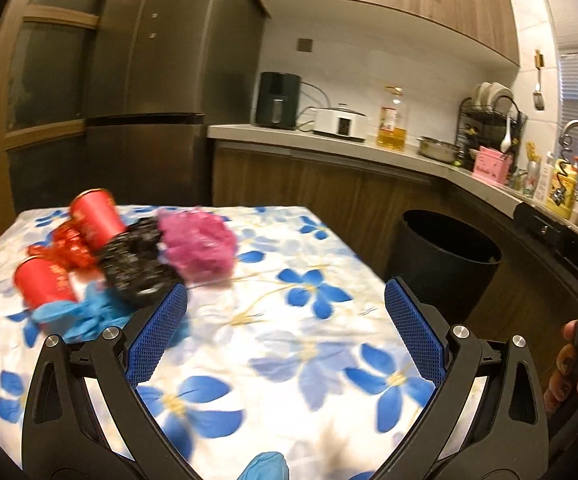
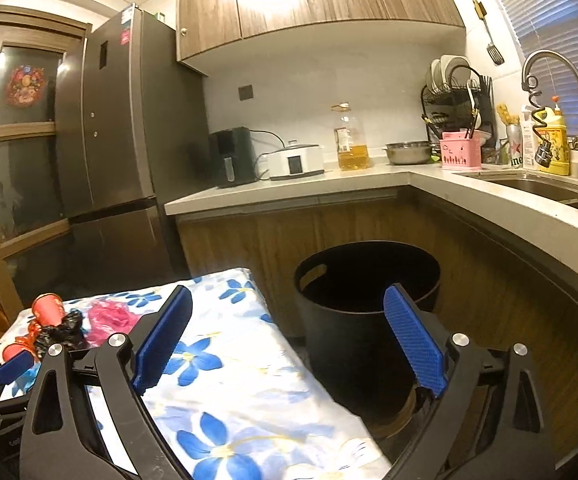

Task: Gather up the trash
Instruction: 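Withdraw both open tools from the bin back toward the table, then grasp the black plastic bag with the right tool while the left tool grasps the blue glove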

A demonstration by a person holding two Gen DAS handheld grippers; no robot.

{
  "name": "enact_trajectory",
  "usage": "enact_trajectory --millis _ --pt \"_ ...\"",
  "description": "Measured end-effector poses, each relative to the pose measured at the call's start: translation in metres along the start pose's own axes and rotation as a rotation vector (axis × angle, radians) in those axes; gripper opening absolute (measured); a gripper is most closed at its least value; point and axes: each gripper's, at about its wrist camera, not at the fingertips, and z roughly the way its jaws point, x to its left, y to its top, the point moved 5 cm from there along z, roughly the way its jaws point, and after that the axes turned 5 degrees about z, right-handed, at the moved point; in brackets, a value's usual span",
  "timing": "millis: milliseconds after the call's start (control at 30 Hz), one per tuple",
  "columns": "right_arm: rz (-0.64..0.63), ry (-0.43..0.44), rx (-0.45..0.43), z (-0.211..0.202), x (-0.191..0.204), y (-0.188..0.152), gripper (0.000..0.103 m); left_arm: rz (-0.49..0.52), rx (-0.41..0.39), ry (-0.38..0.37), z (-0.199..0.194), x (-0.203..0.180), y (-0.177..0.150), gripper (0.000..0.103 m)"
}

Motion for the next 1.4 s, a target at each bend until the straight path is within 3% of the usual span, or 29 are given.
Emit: enact_trajectory --millis 333,600,900,933,1000,1133,1167,1267,1400 --pt "-0.037 0.114 0.05 0.006 0.058 -0.029 0.093 -0.049 -0.033 0.154 -0.032 0.065 -0.012 0.098" --pt "-0.102 0.295 0.154 0.031 0.135 -0.074 0.093 -0.101 -0.046 0.296 -0.057 0.132 -0.02 0.098" --pt "-0.185 0.463 0.238 0.052 0.22 -0.111 0.09 -0.169 -0.053 0.368 -0.07 0.175 -0.024 0.098" --pt "-0.187 0.479 0.247 0.054 0.226 -0.114 0.088 -0.173 -0.052 0.369 -0.071 0.176 -0.025 0.098" --pt "-0.202 0.494 0.265 0.06 0.236 -0.12 0.072 -0.181 -0.047 0.365 -0.069 0.181 -0.026 0.098" --pt "-0.236 0.513 0.315 0.071 0.25 -0.132 0.051 -0.186 -0.038 0.357 -0.064 0.183 -0.028 0.097" --pt "-0.248 0.515 0.326 0.072 0.252 -0.135 0.036 -0.186 -0.035 0.355 -0.063 0.183 -0.028 0.098" --pt "-0.253 0.53 0.342 0.072 0.255 -0.137 0.02 -0.181 -0.027 0.35 -0.059 0.182 -0.029 0.098" --pt "-0.234 0.533 0.326 0.066 0.243 -0.13 0.014 -0.179 -0.027 0.338 -0.054 0.178 -0.029 0.097"
